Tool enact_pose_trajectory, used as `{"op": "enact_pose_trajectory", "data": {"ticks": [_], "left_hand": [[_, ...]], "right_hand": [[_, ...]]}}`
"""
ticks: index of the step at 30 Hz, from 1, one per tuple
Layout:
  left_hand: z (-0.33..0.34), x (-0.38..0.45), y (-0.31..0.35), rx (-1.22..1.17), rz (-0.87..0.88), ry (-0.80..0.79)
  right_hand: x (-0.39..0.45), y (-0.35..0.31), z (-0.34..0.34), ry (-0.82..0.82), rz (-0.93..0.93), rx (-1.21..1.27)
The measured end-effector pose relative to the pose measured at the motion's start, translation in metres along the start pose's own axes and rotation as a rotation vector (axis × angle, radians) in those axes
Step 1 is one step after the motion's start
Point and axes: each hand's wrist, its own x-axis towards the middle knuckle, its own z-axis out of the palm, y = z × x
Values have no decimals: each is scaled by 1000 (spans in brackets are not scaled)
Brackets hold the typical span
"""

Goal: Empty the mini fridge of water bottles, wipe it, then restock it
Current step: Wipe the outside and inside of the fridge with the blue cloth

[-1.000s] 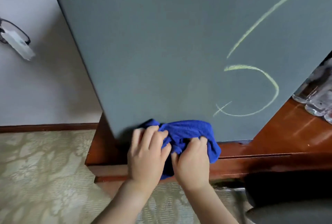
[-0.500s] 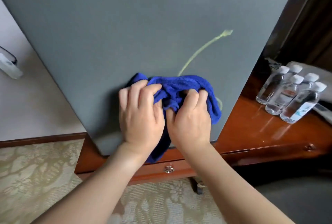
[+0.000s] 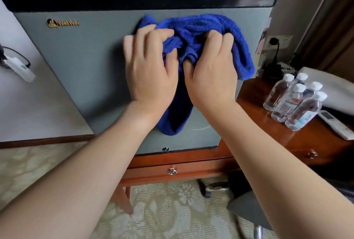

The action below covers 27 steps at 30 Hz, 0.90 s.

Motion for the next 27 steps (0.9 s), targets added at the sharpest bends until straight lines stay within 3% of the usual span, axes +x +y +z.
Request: {"op": "enact_pose_trajectory", "data": {"ticks": [4,8,14,19,27], "left_hand": [[21,-77,-24,19,47,-110],[51,-192,-52,91,100,-229],[77,-300,-50,139,-162,-440],[76,-268,-24,119,-265,-316],[48,-43,50,60,-156,36]], "right_hand": [[-75,37,33,-9,61,37],[-180,93,70,-181,37,-8],[-272,148,92,-409,1,-85],[-237,136,77,-351,82,57],[-19,71,-15,-67,-30,144]]}}
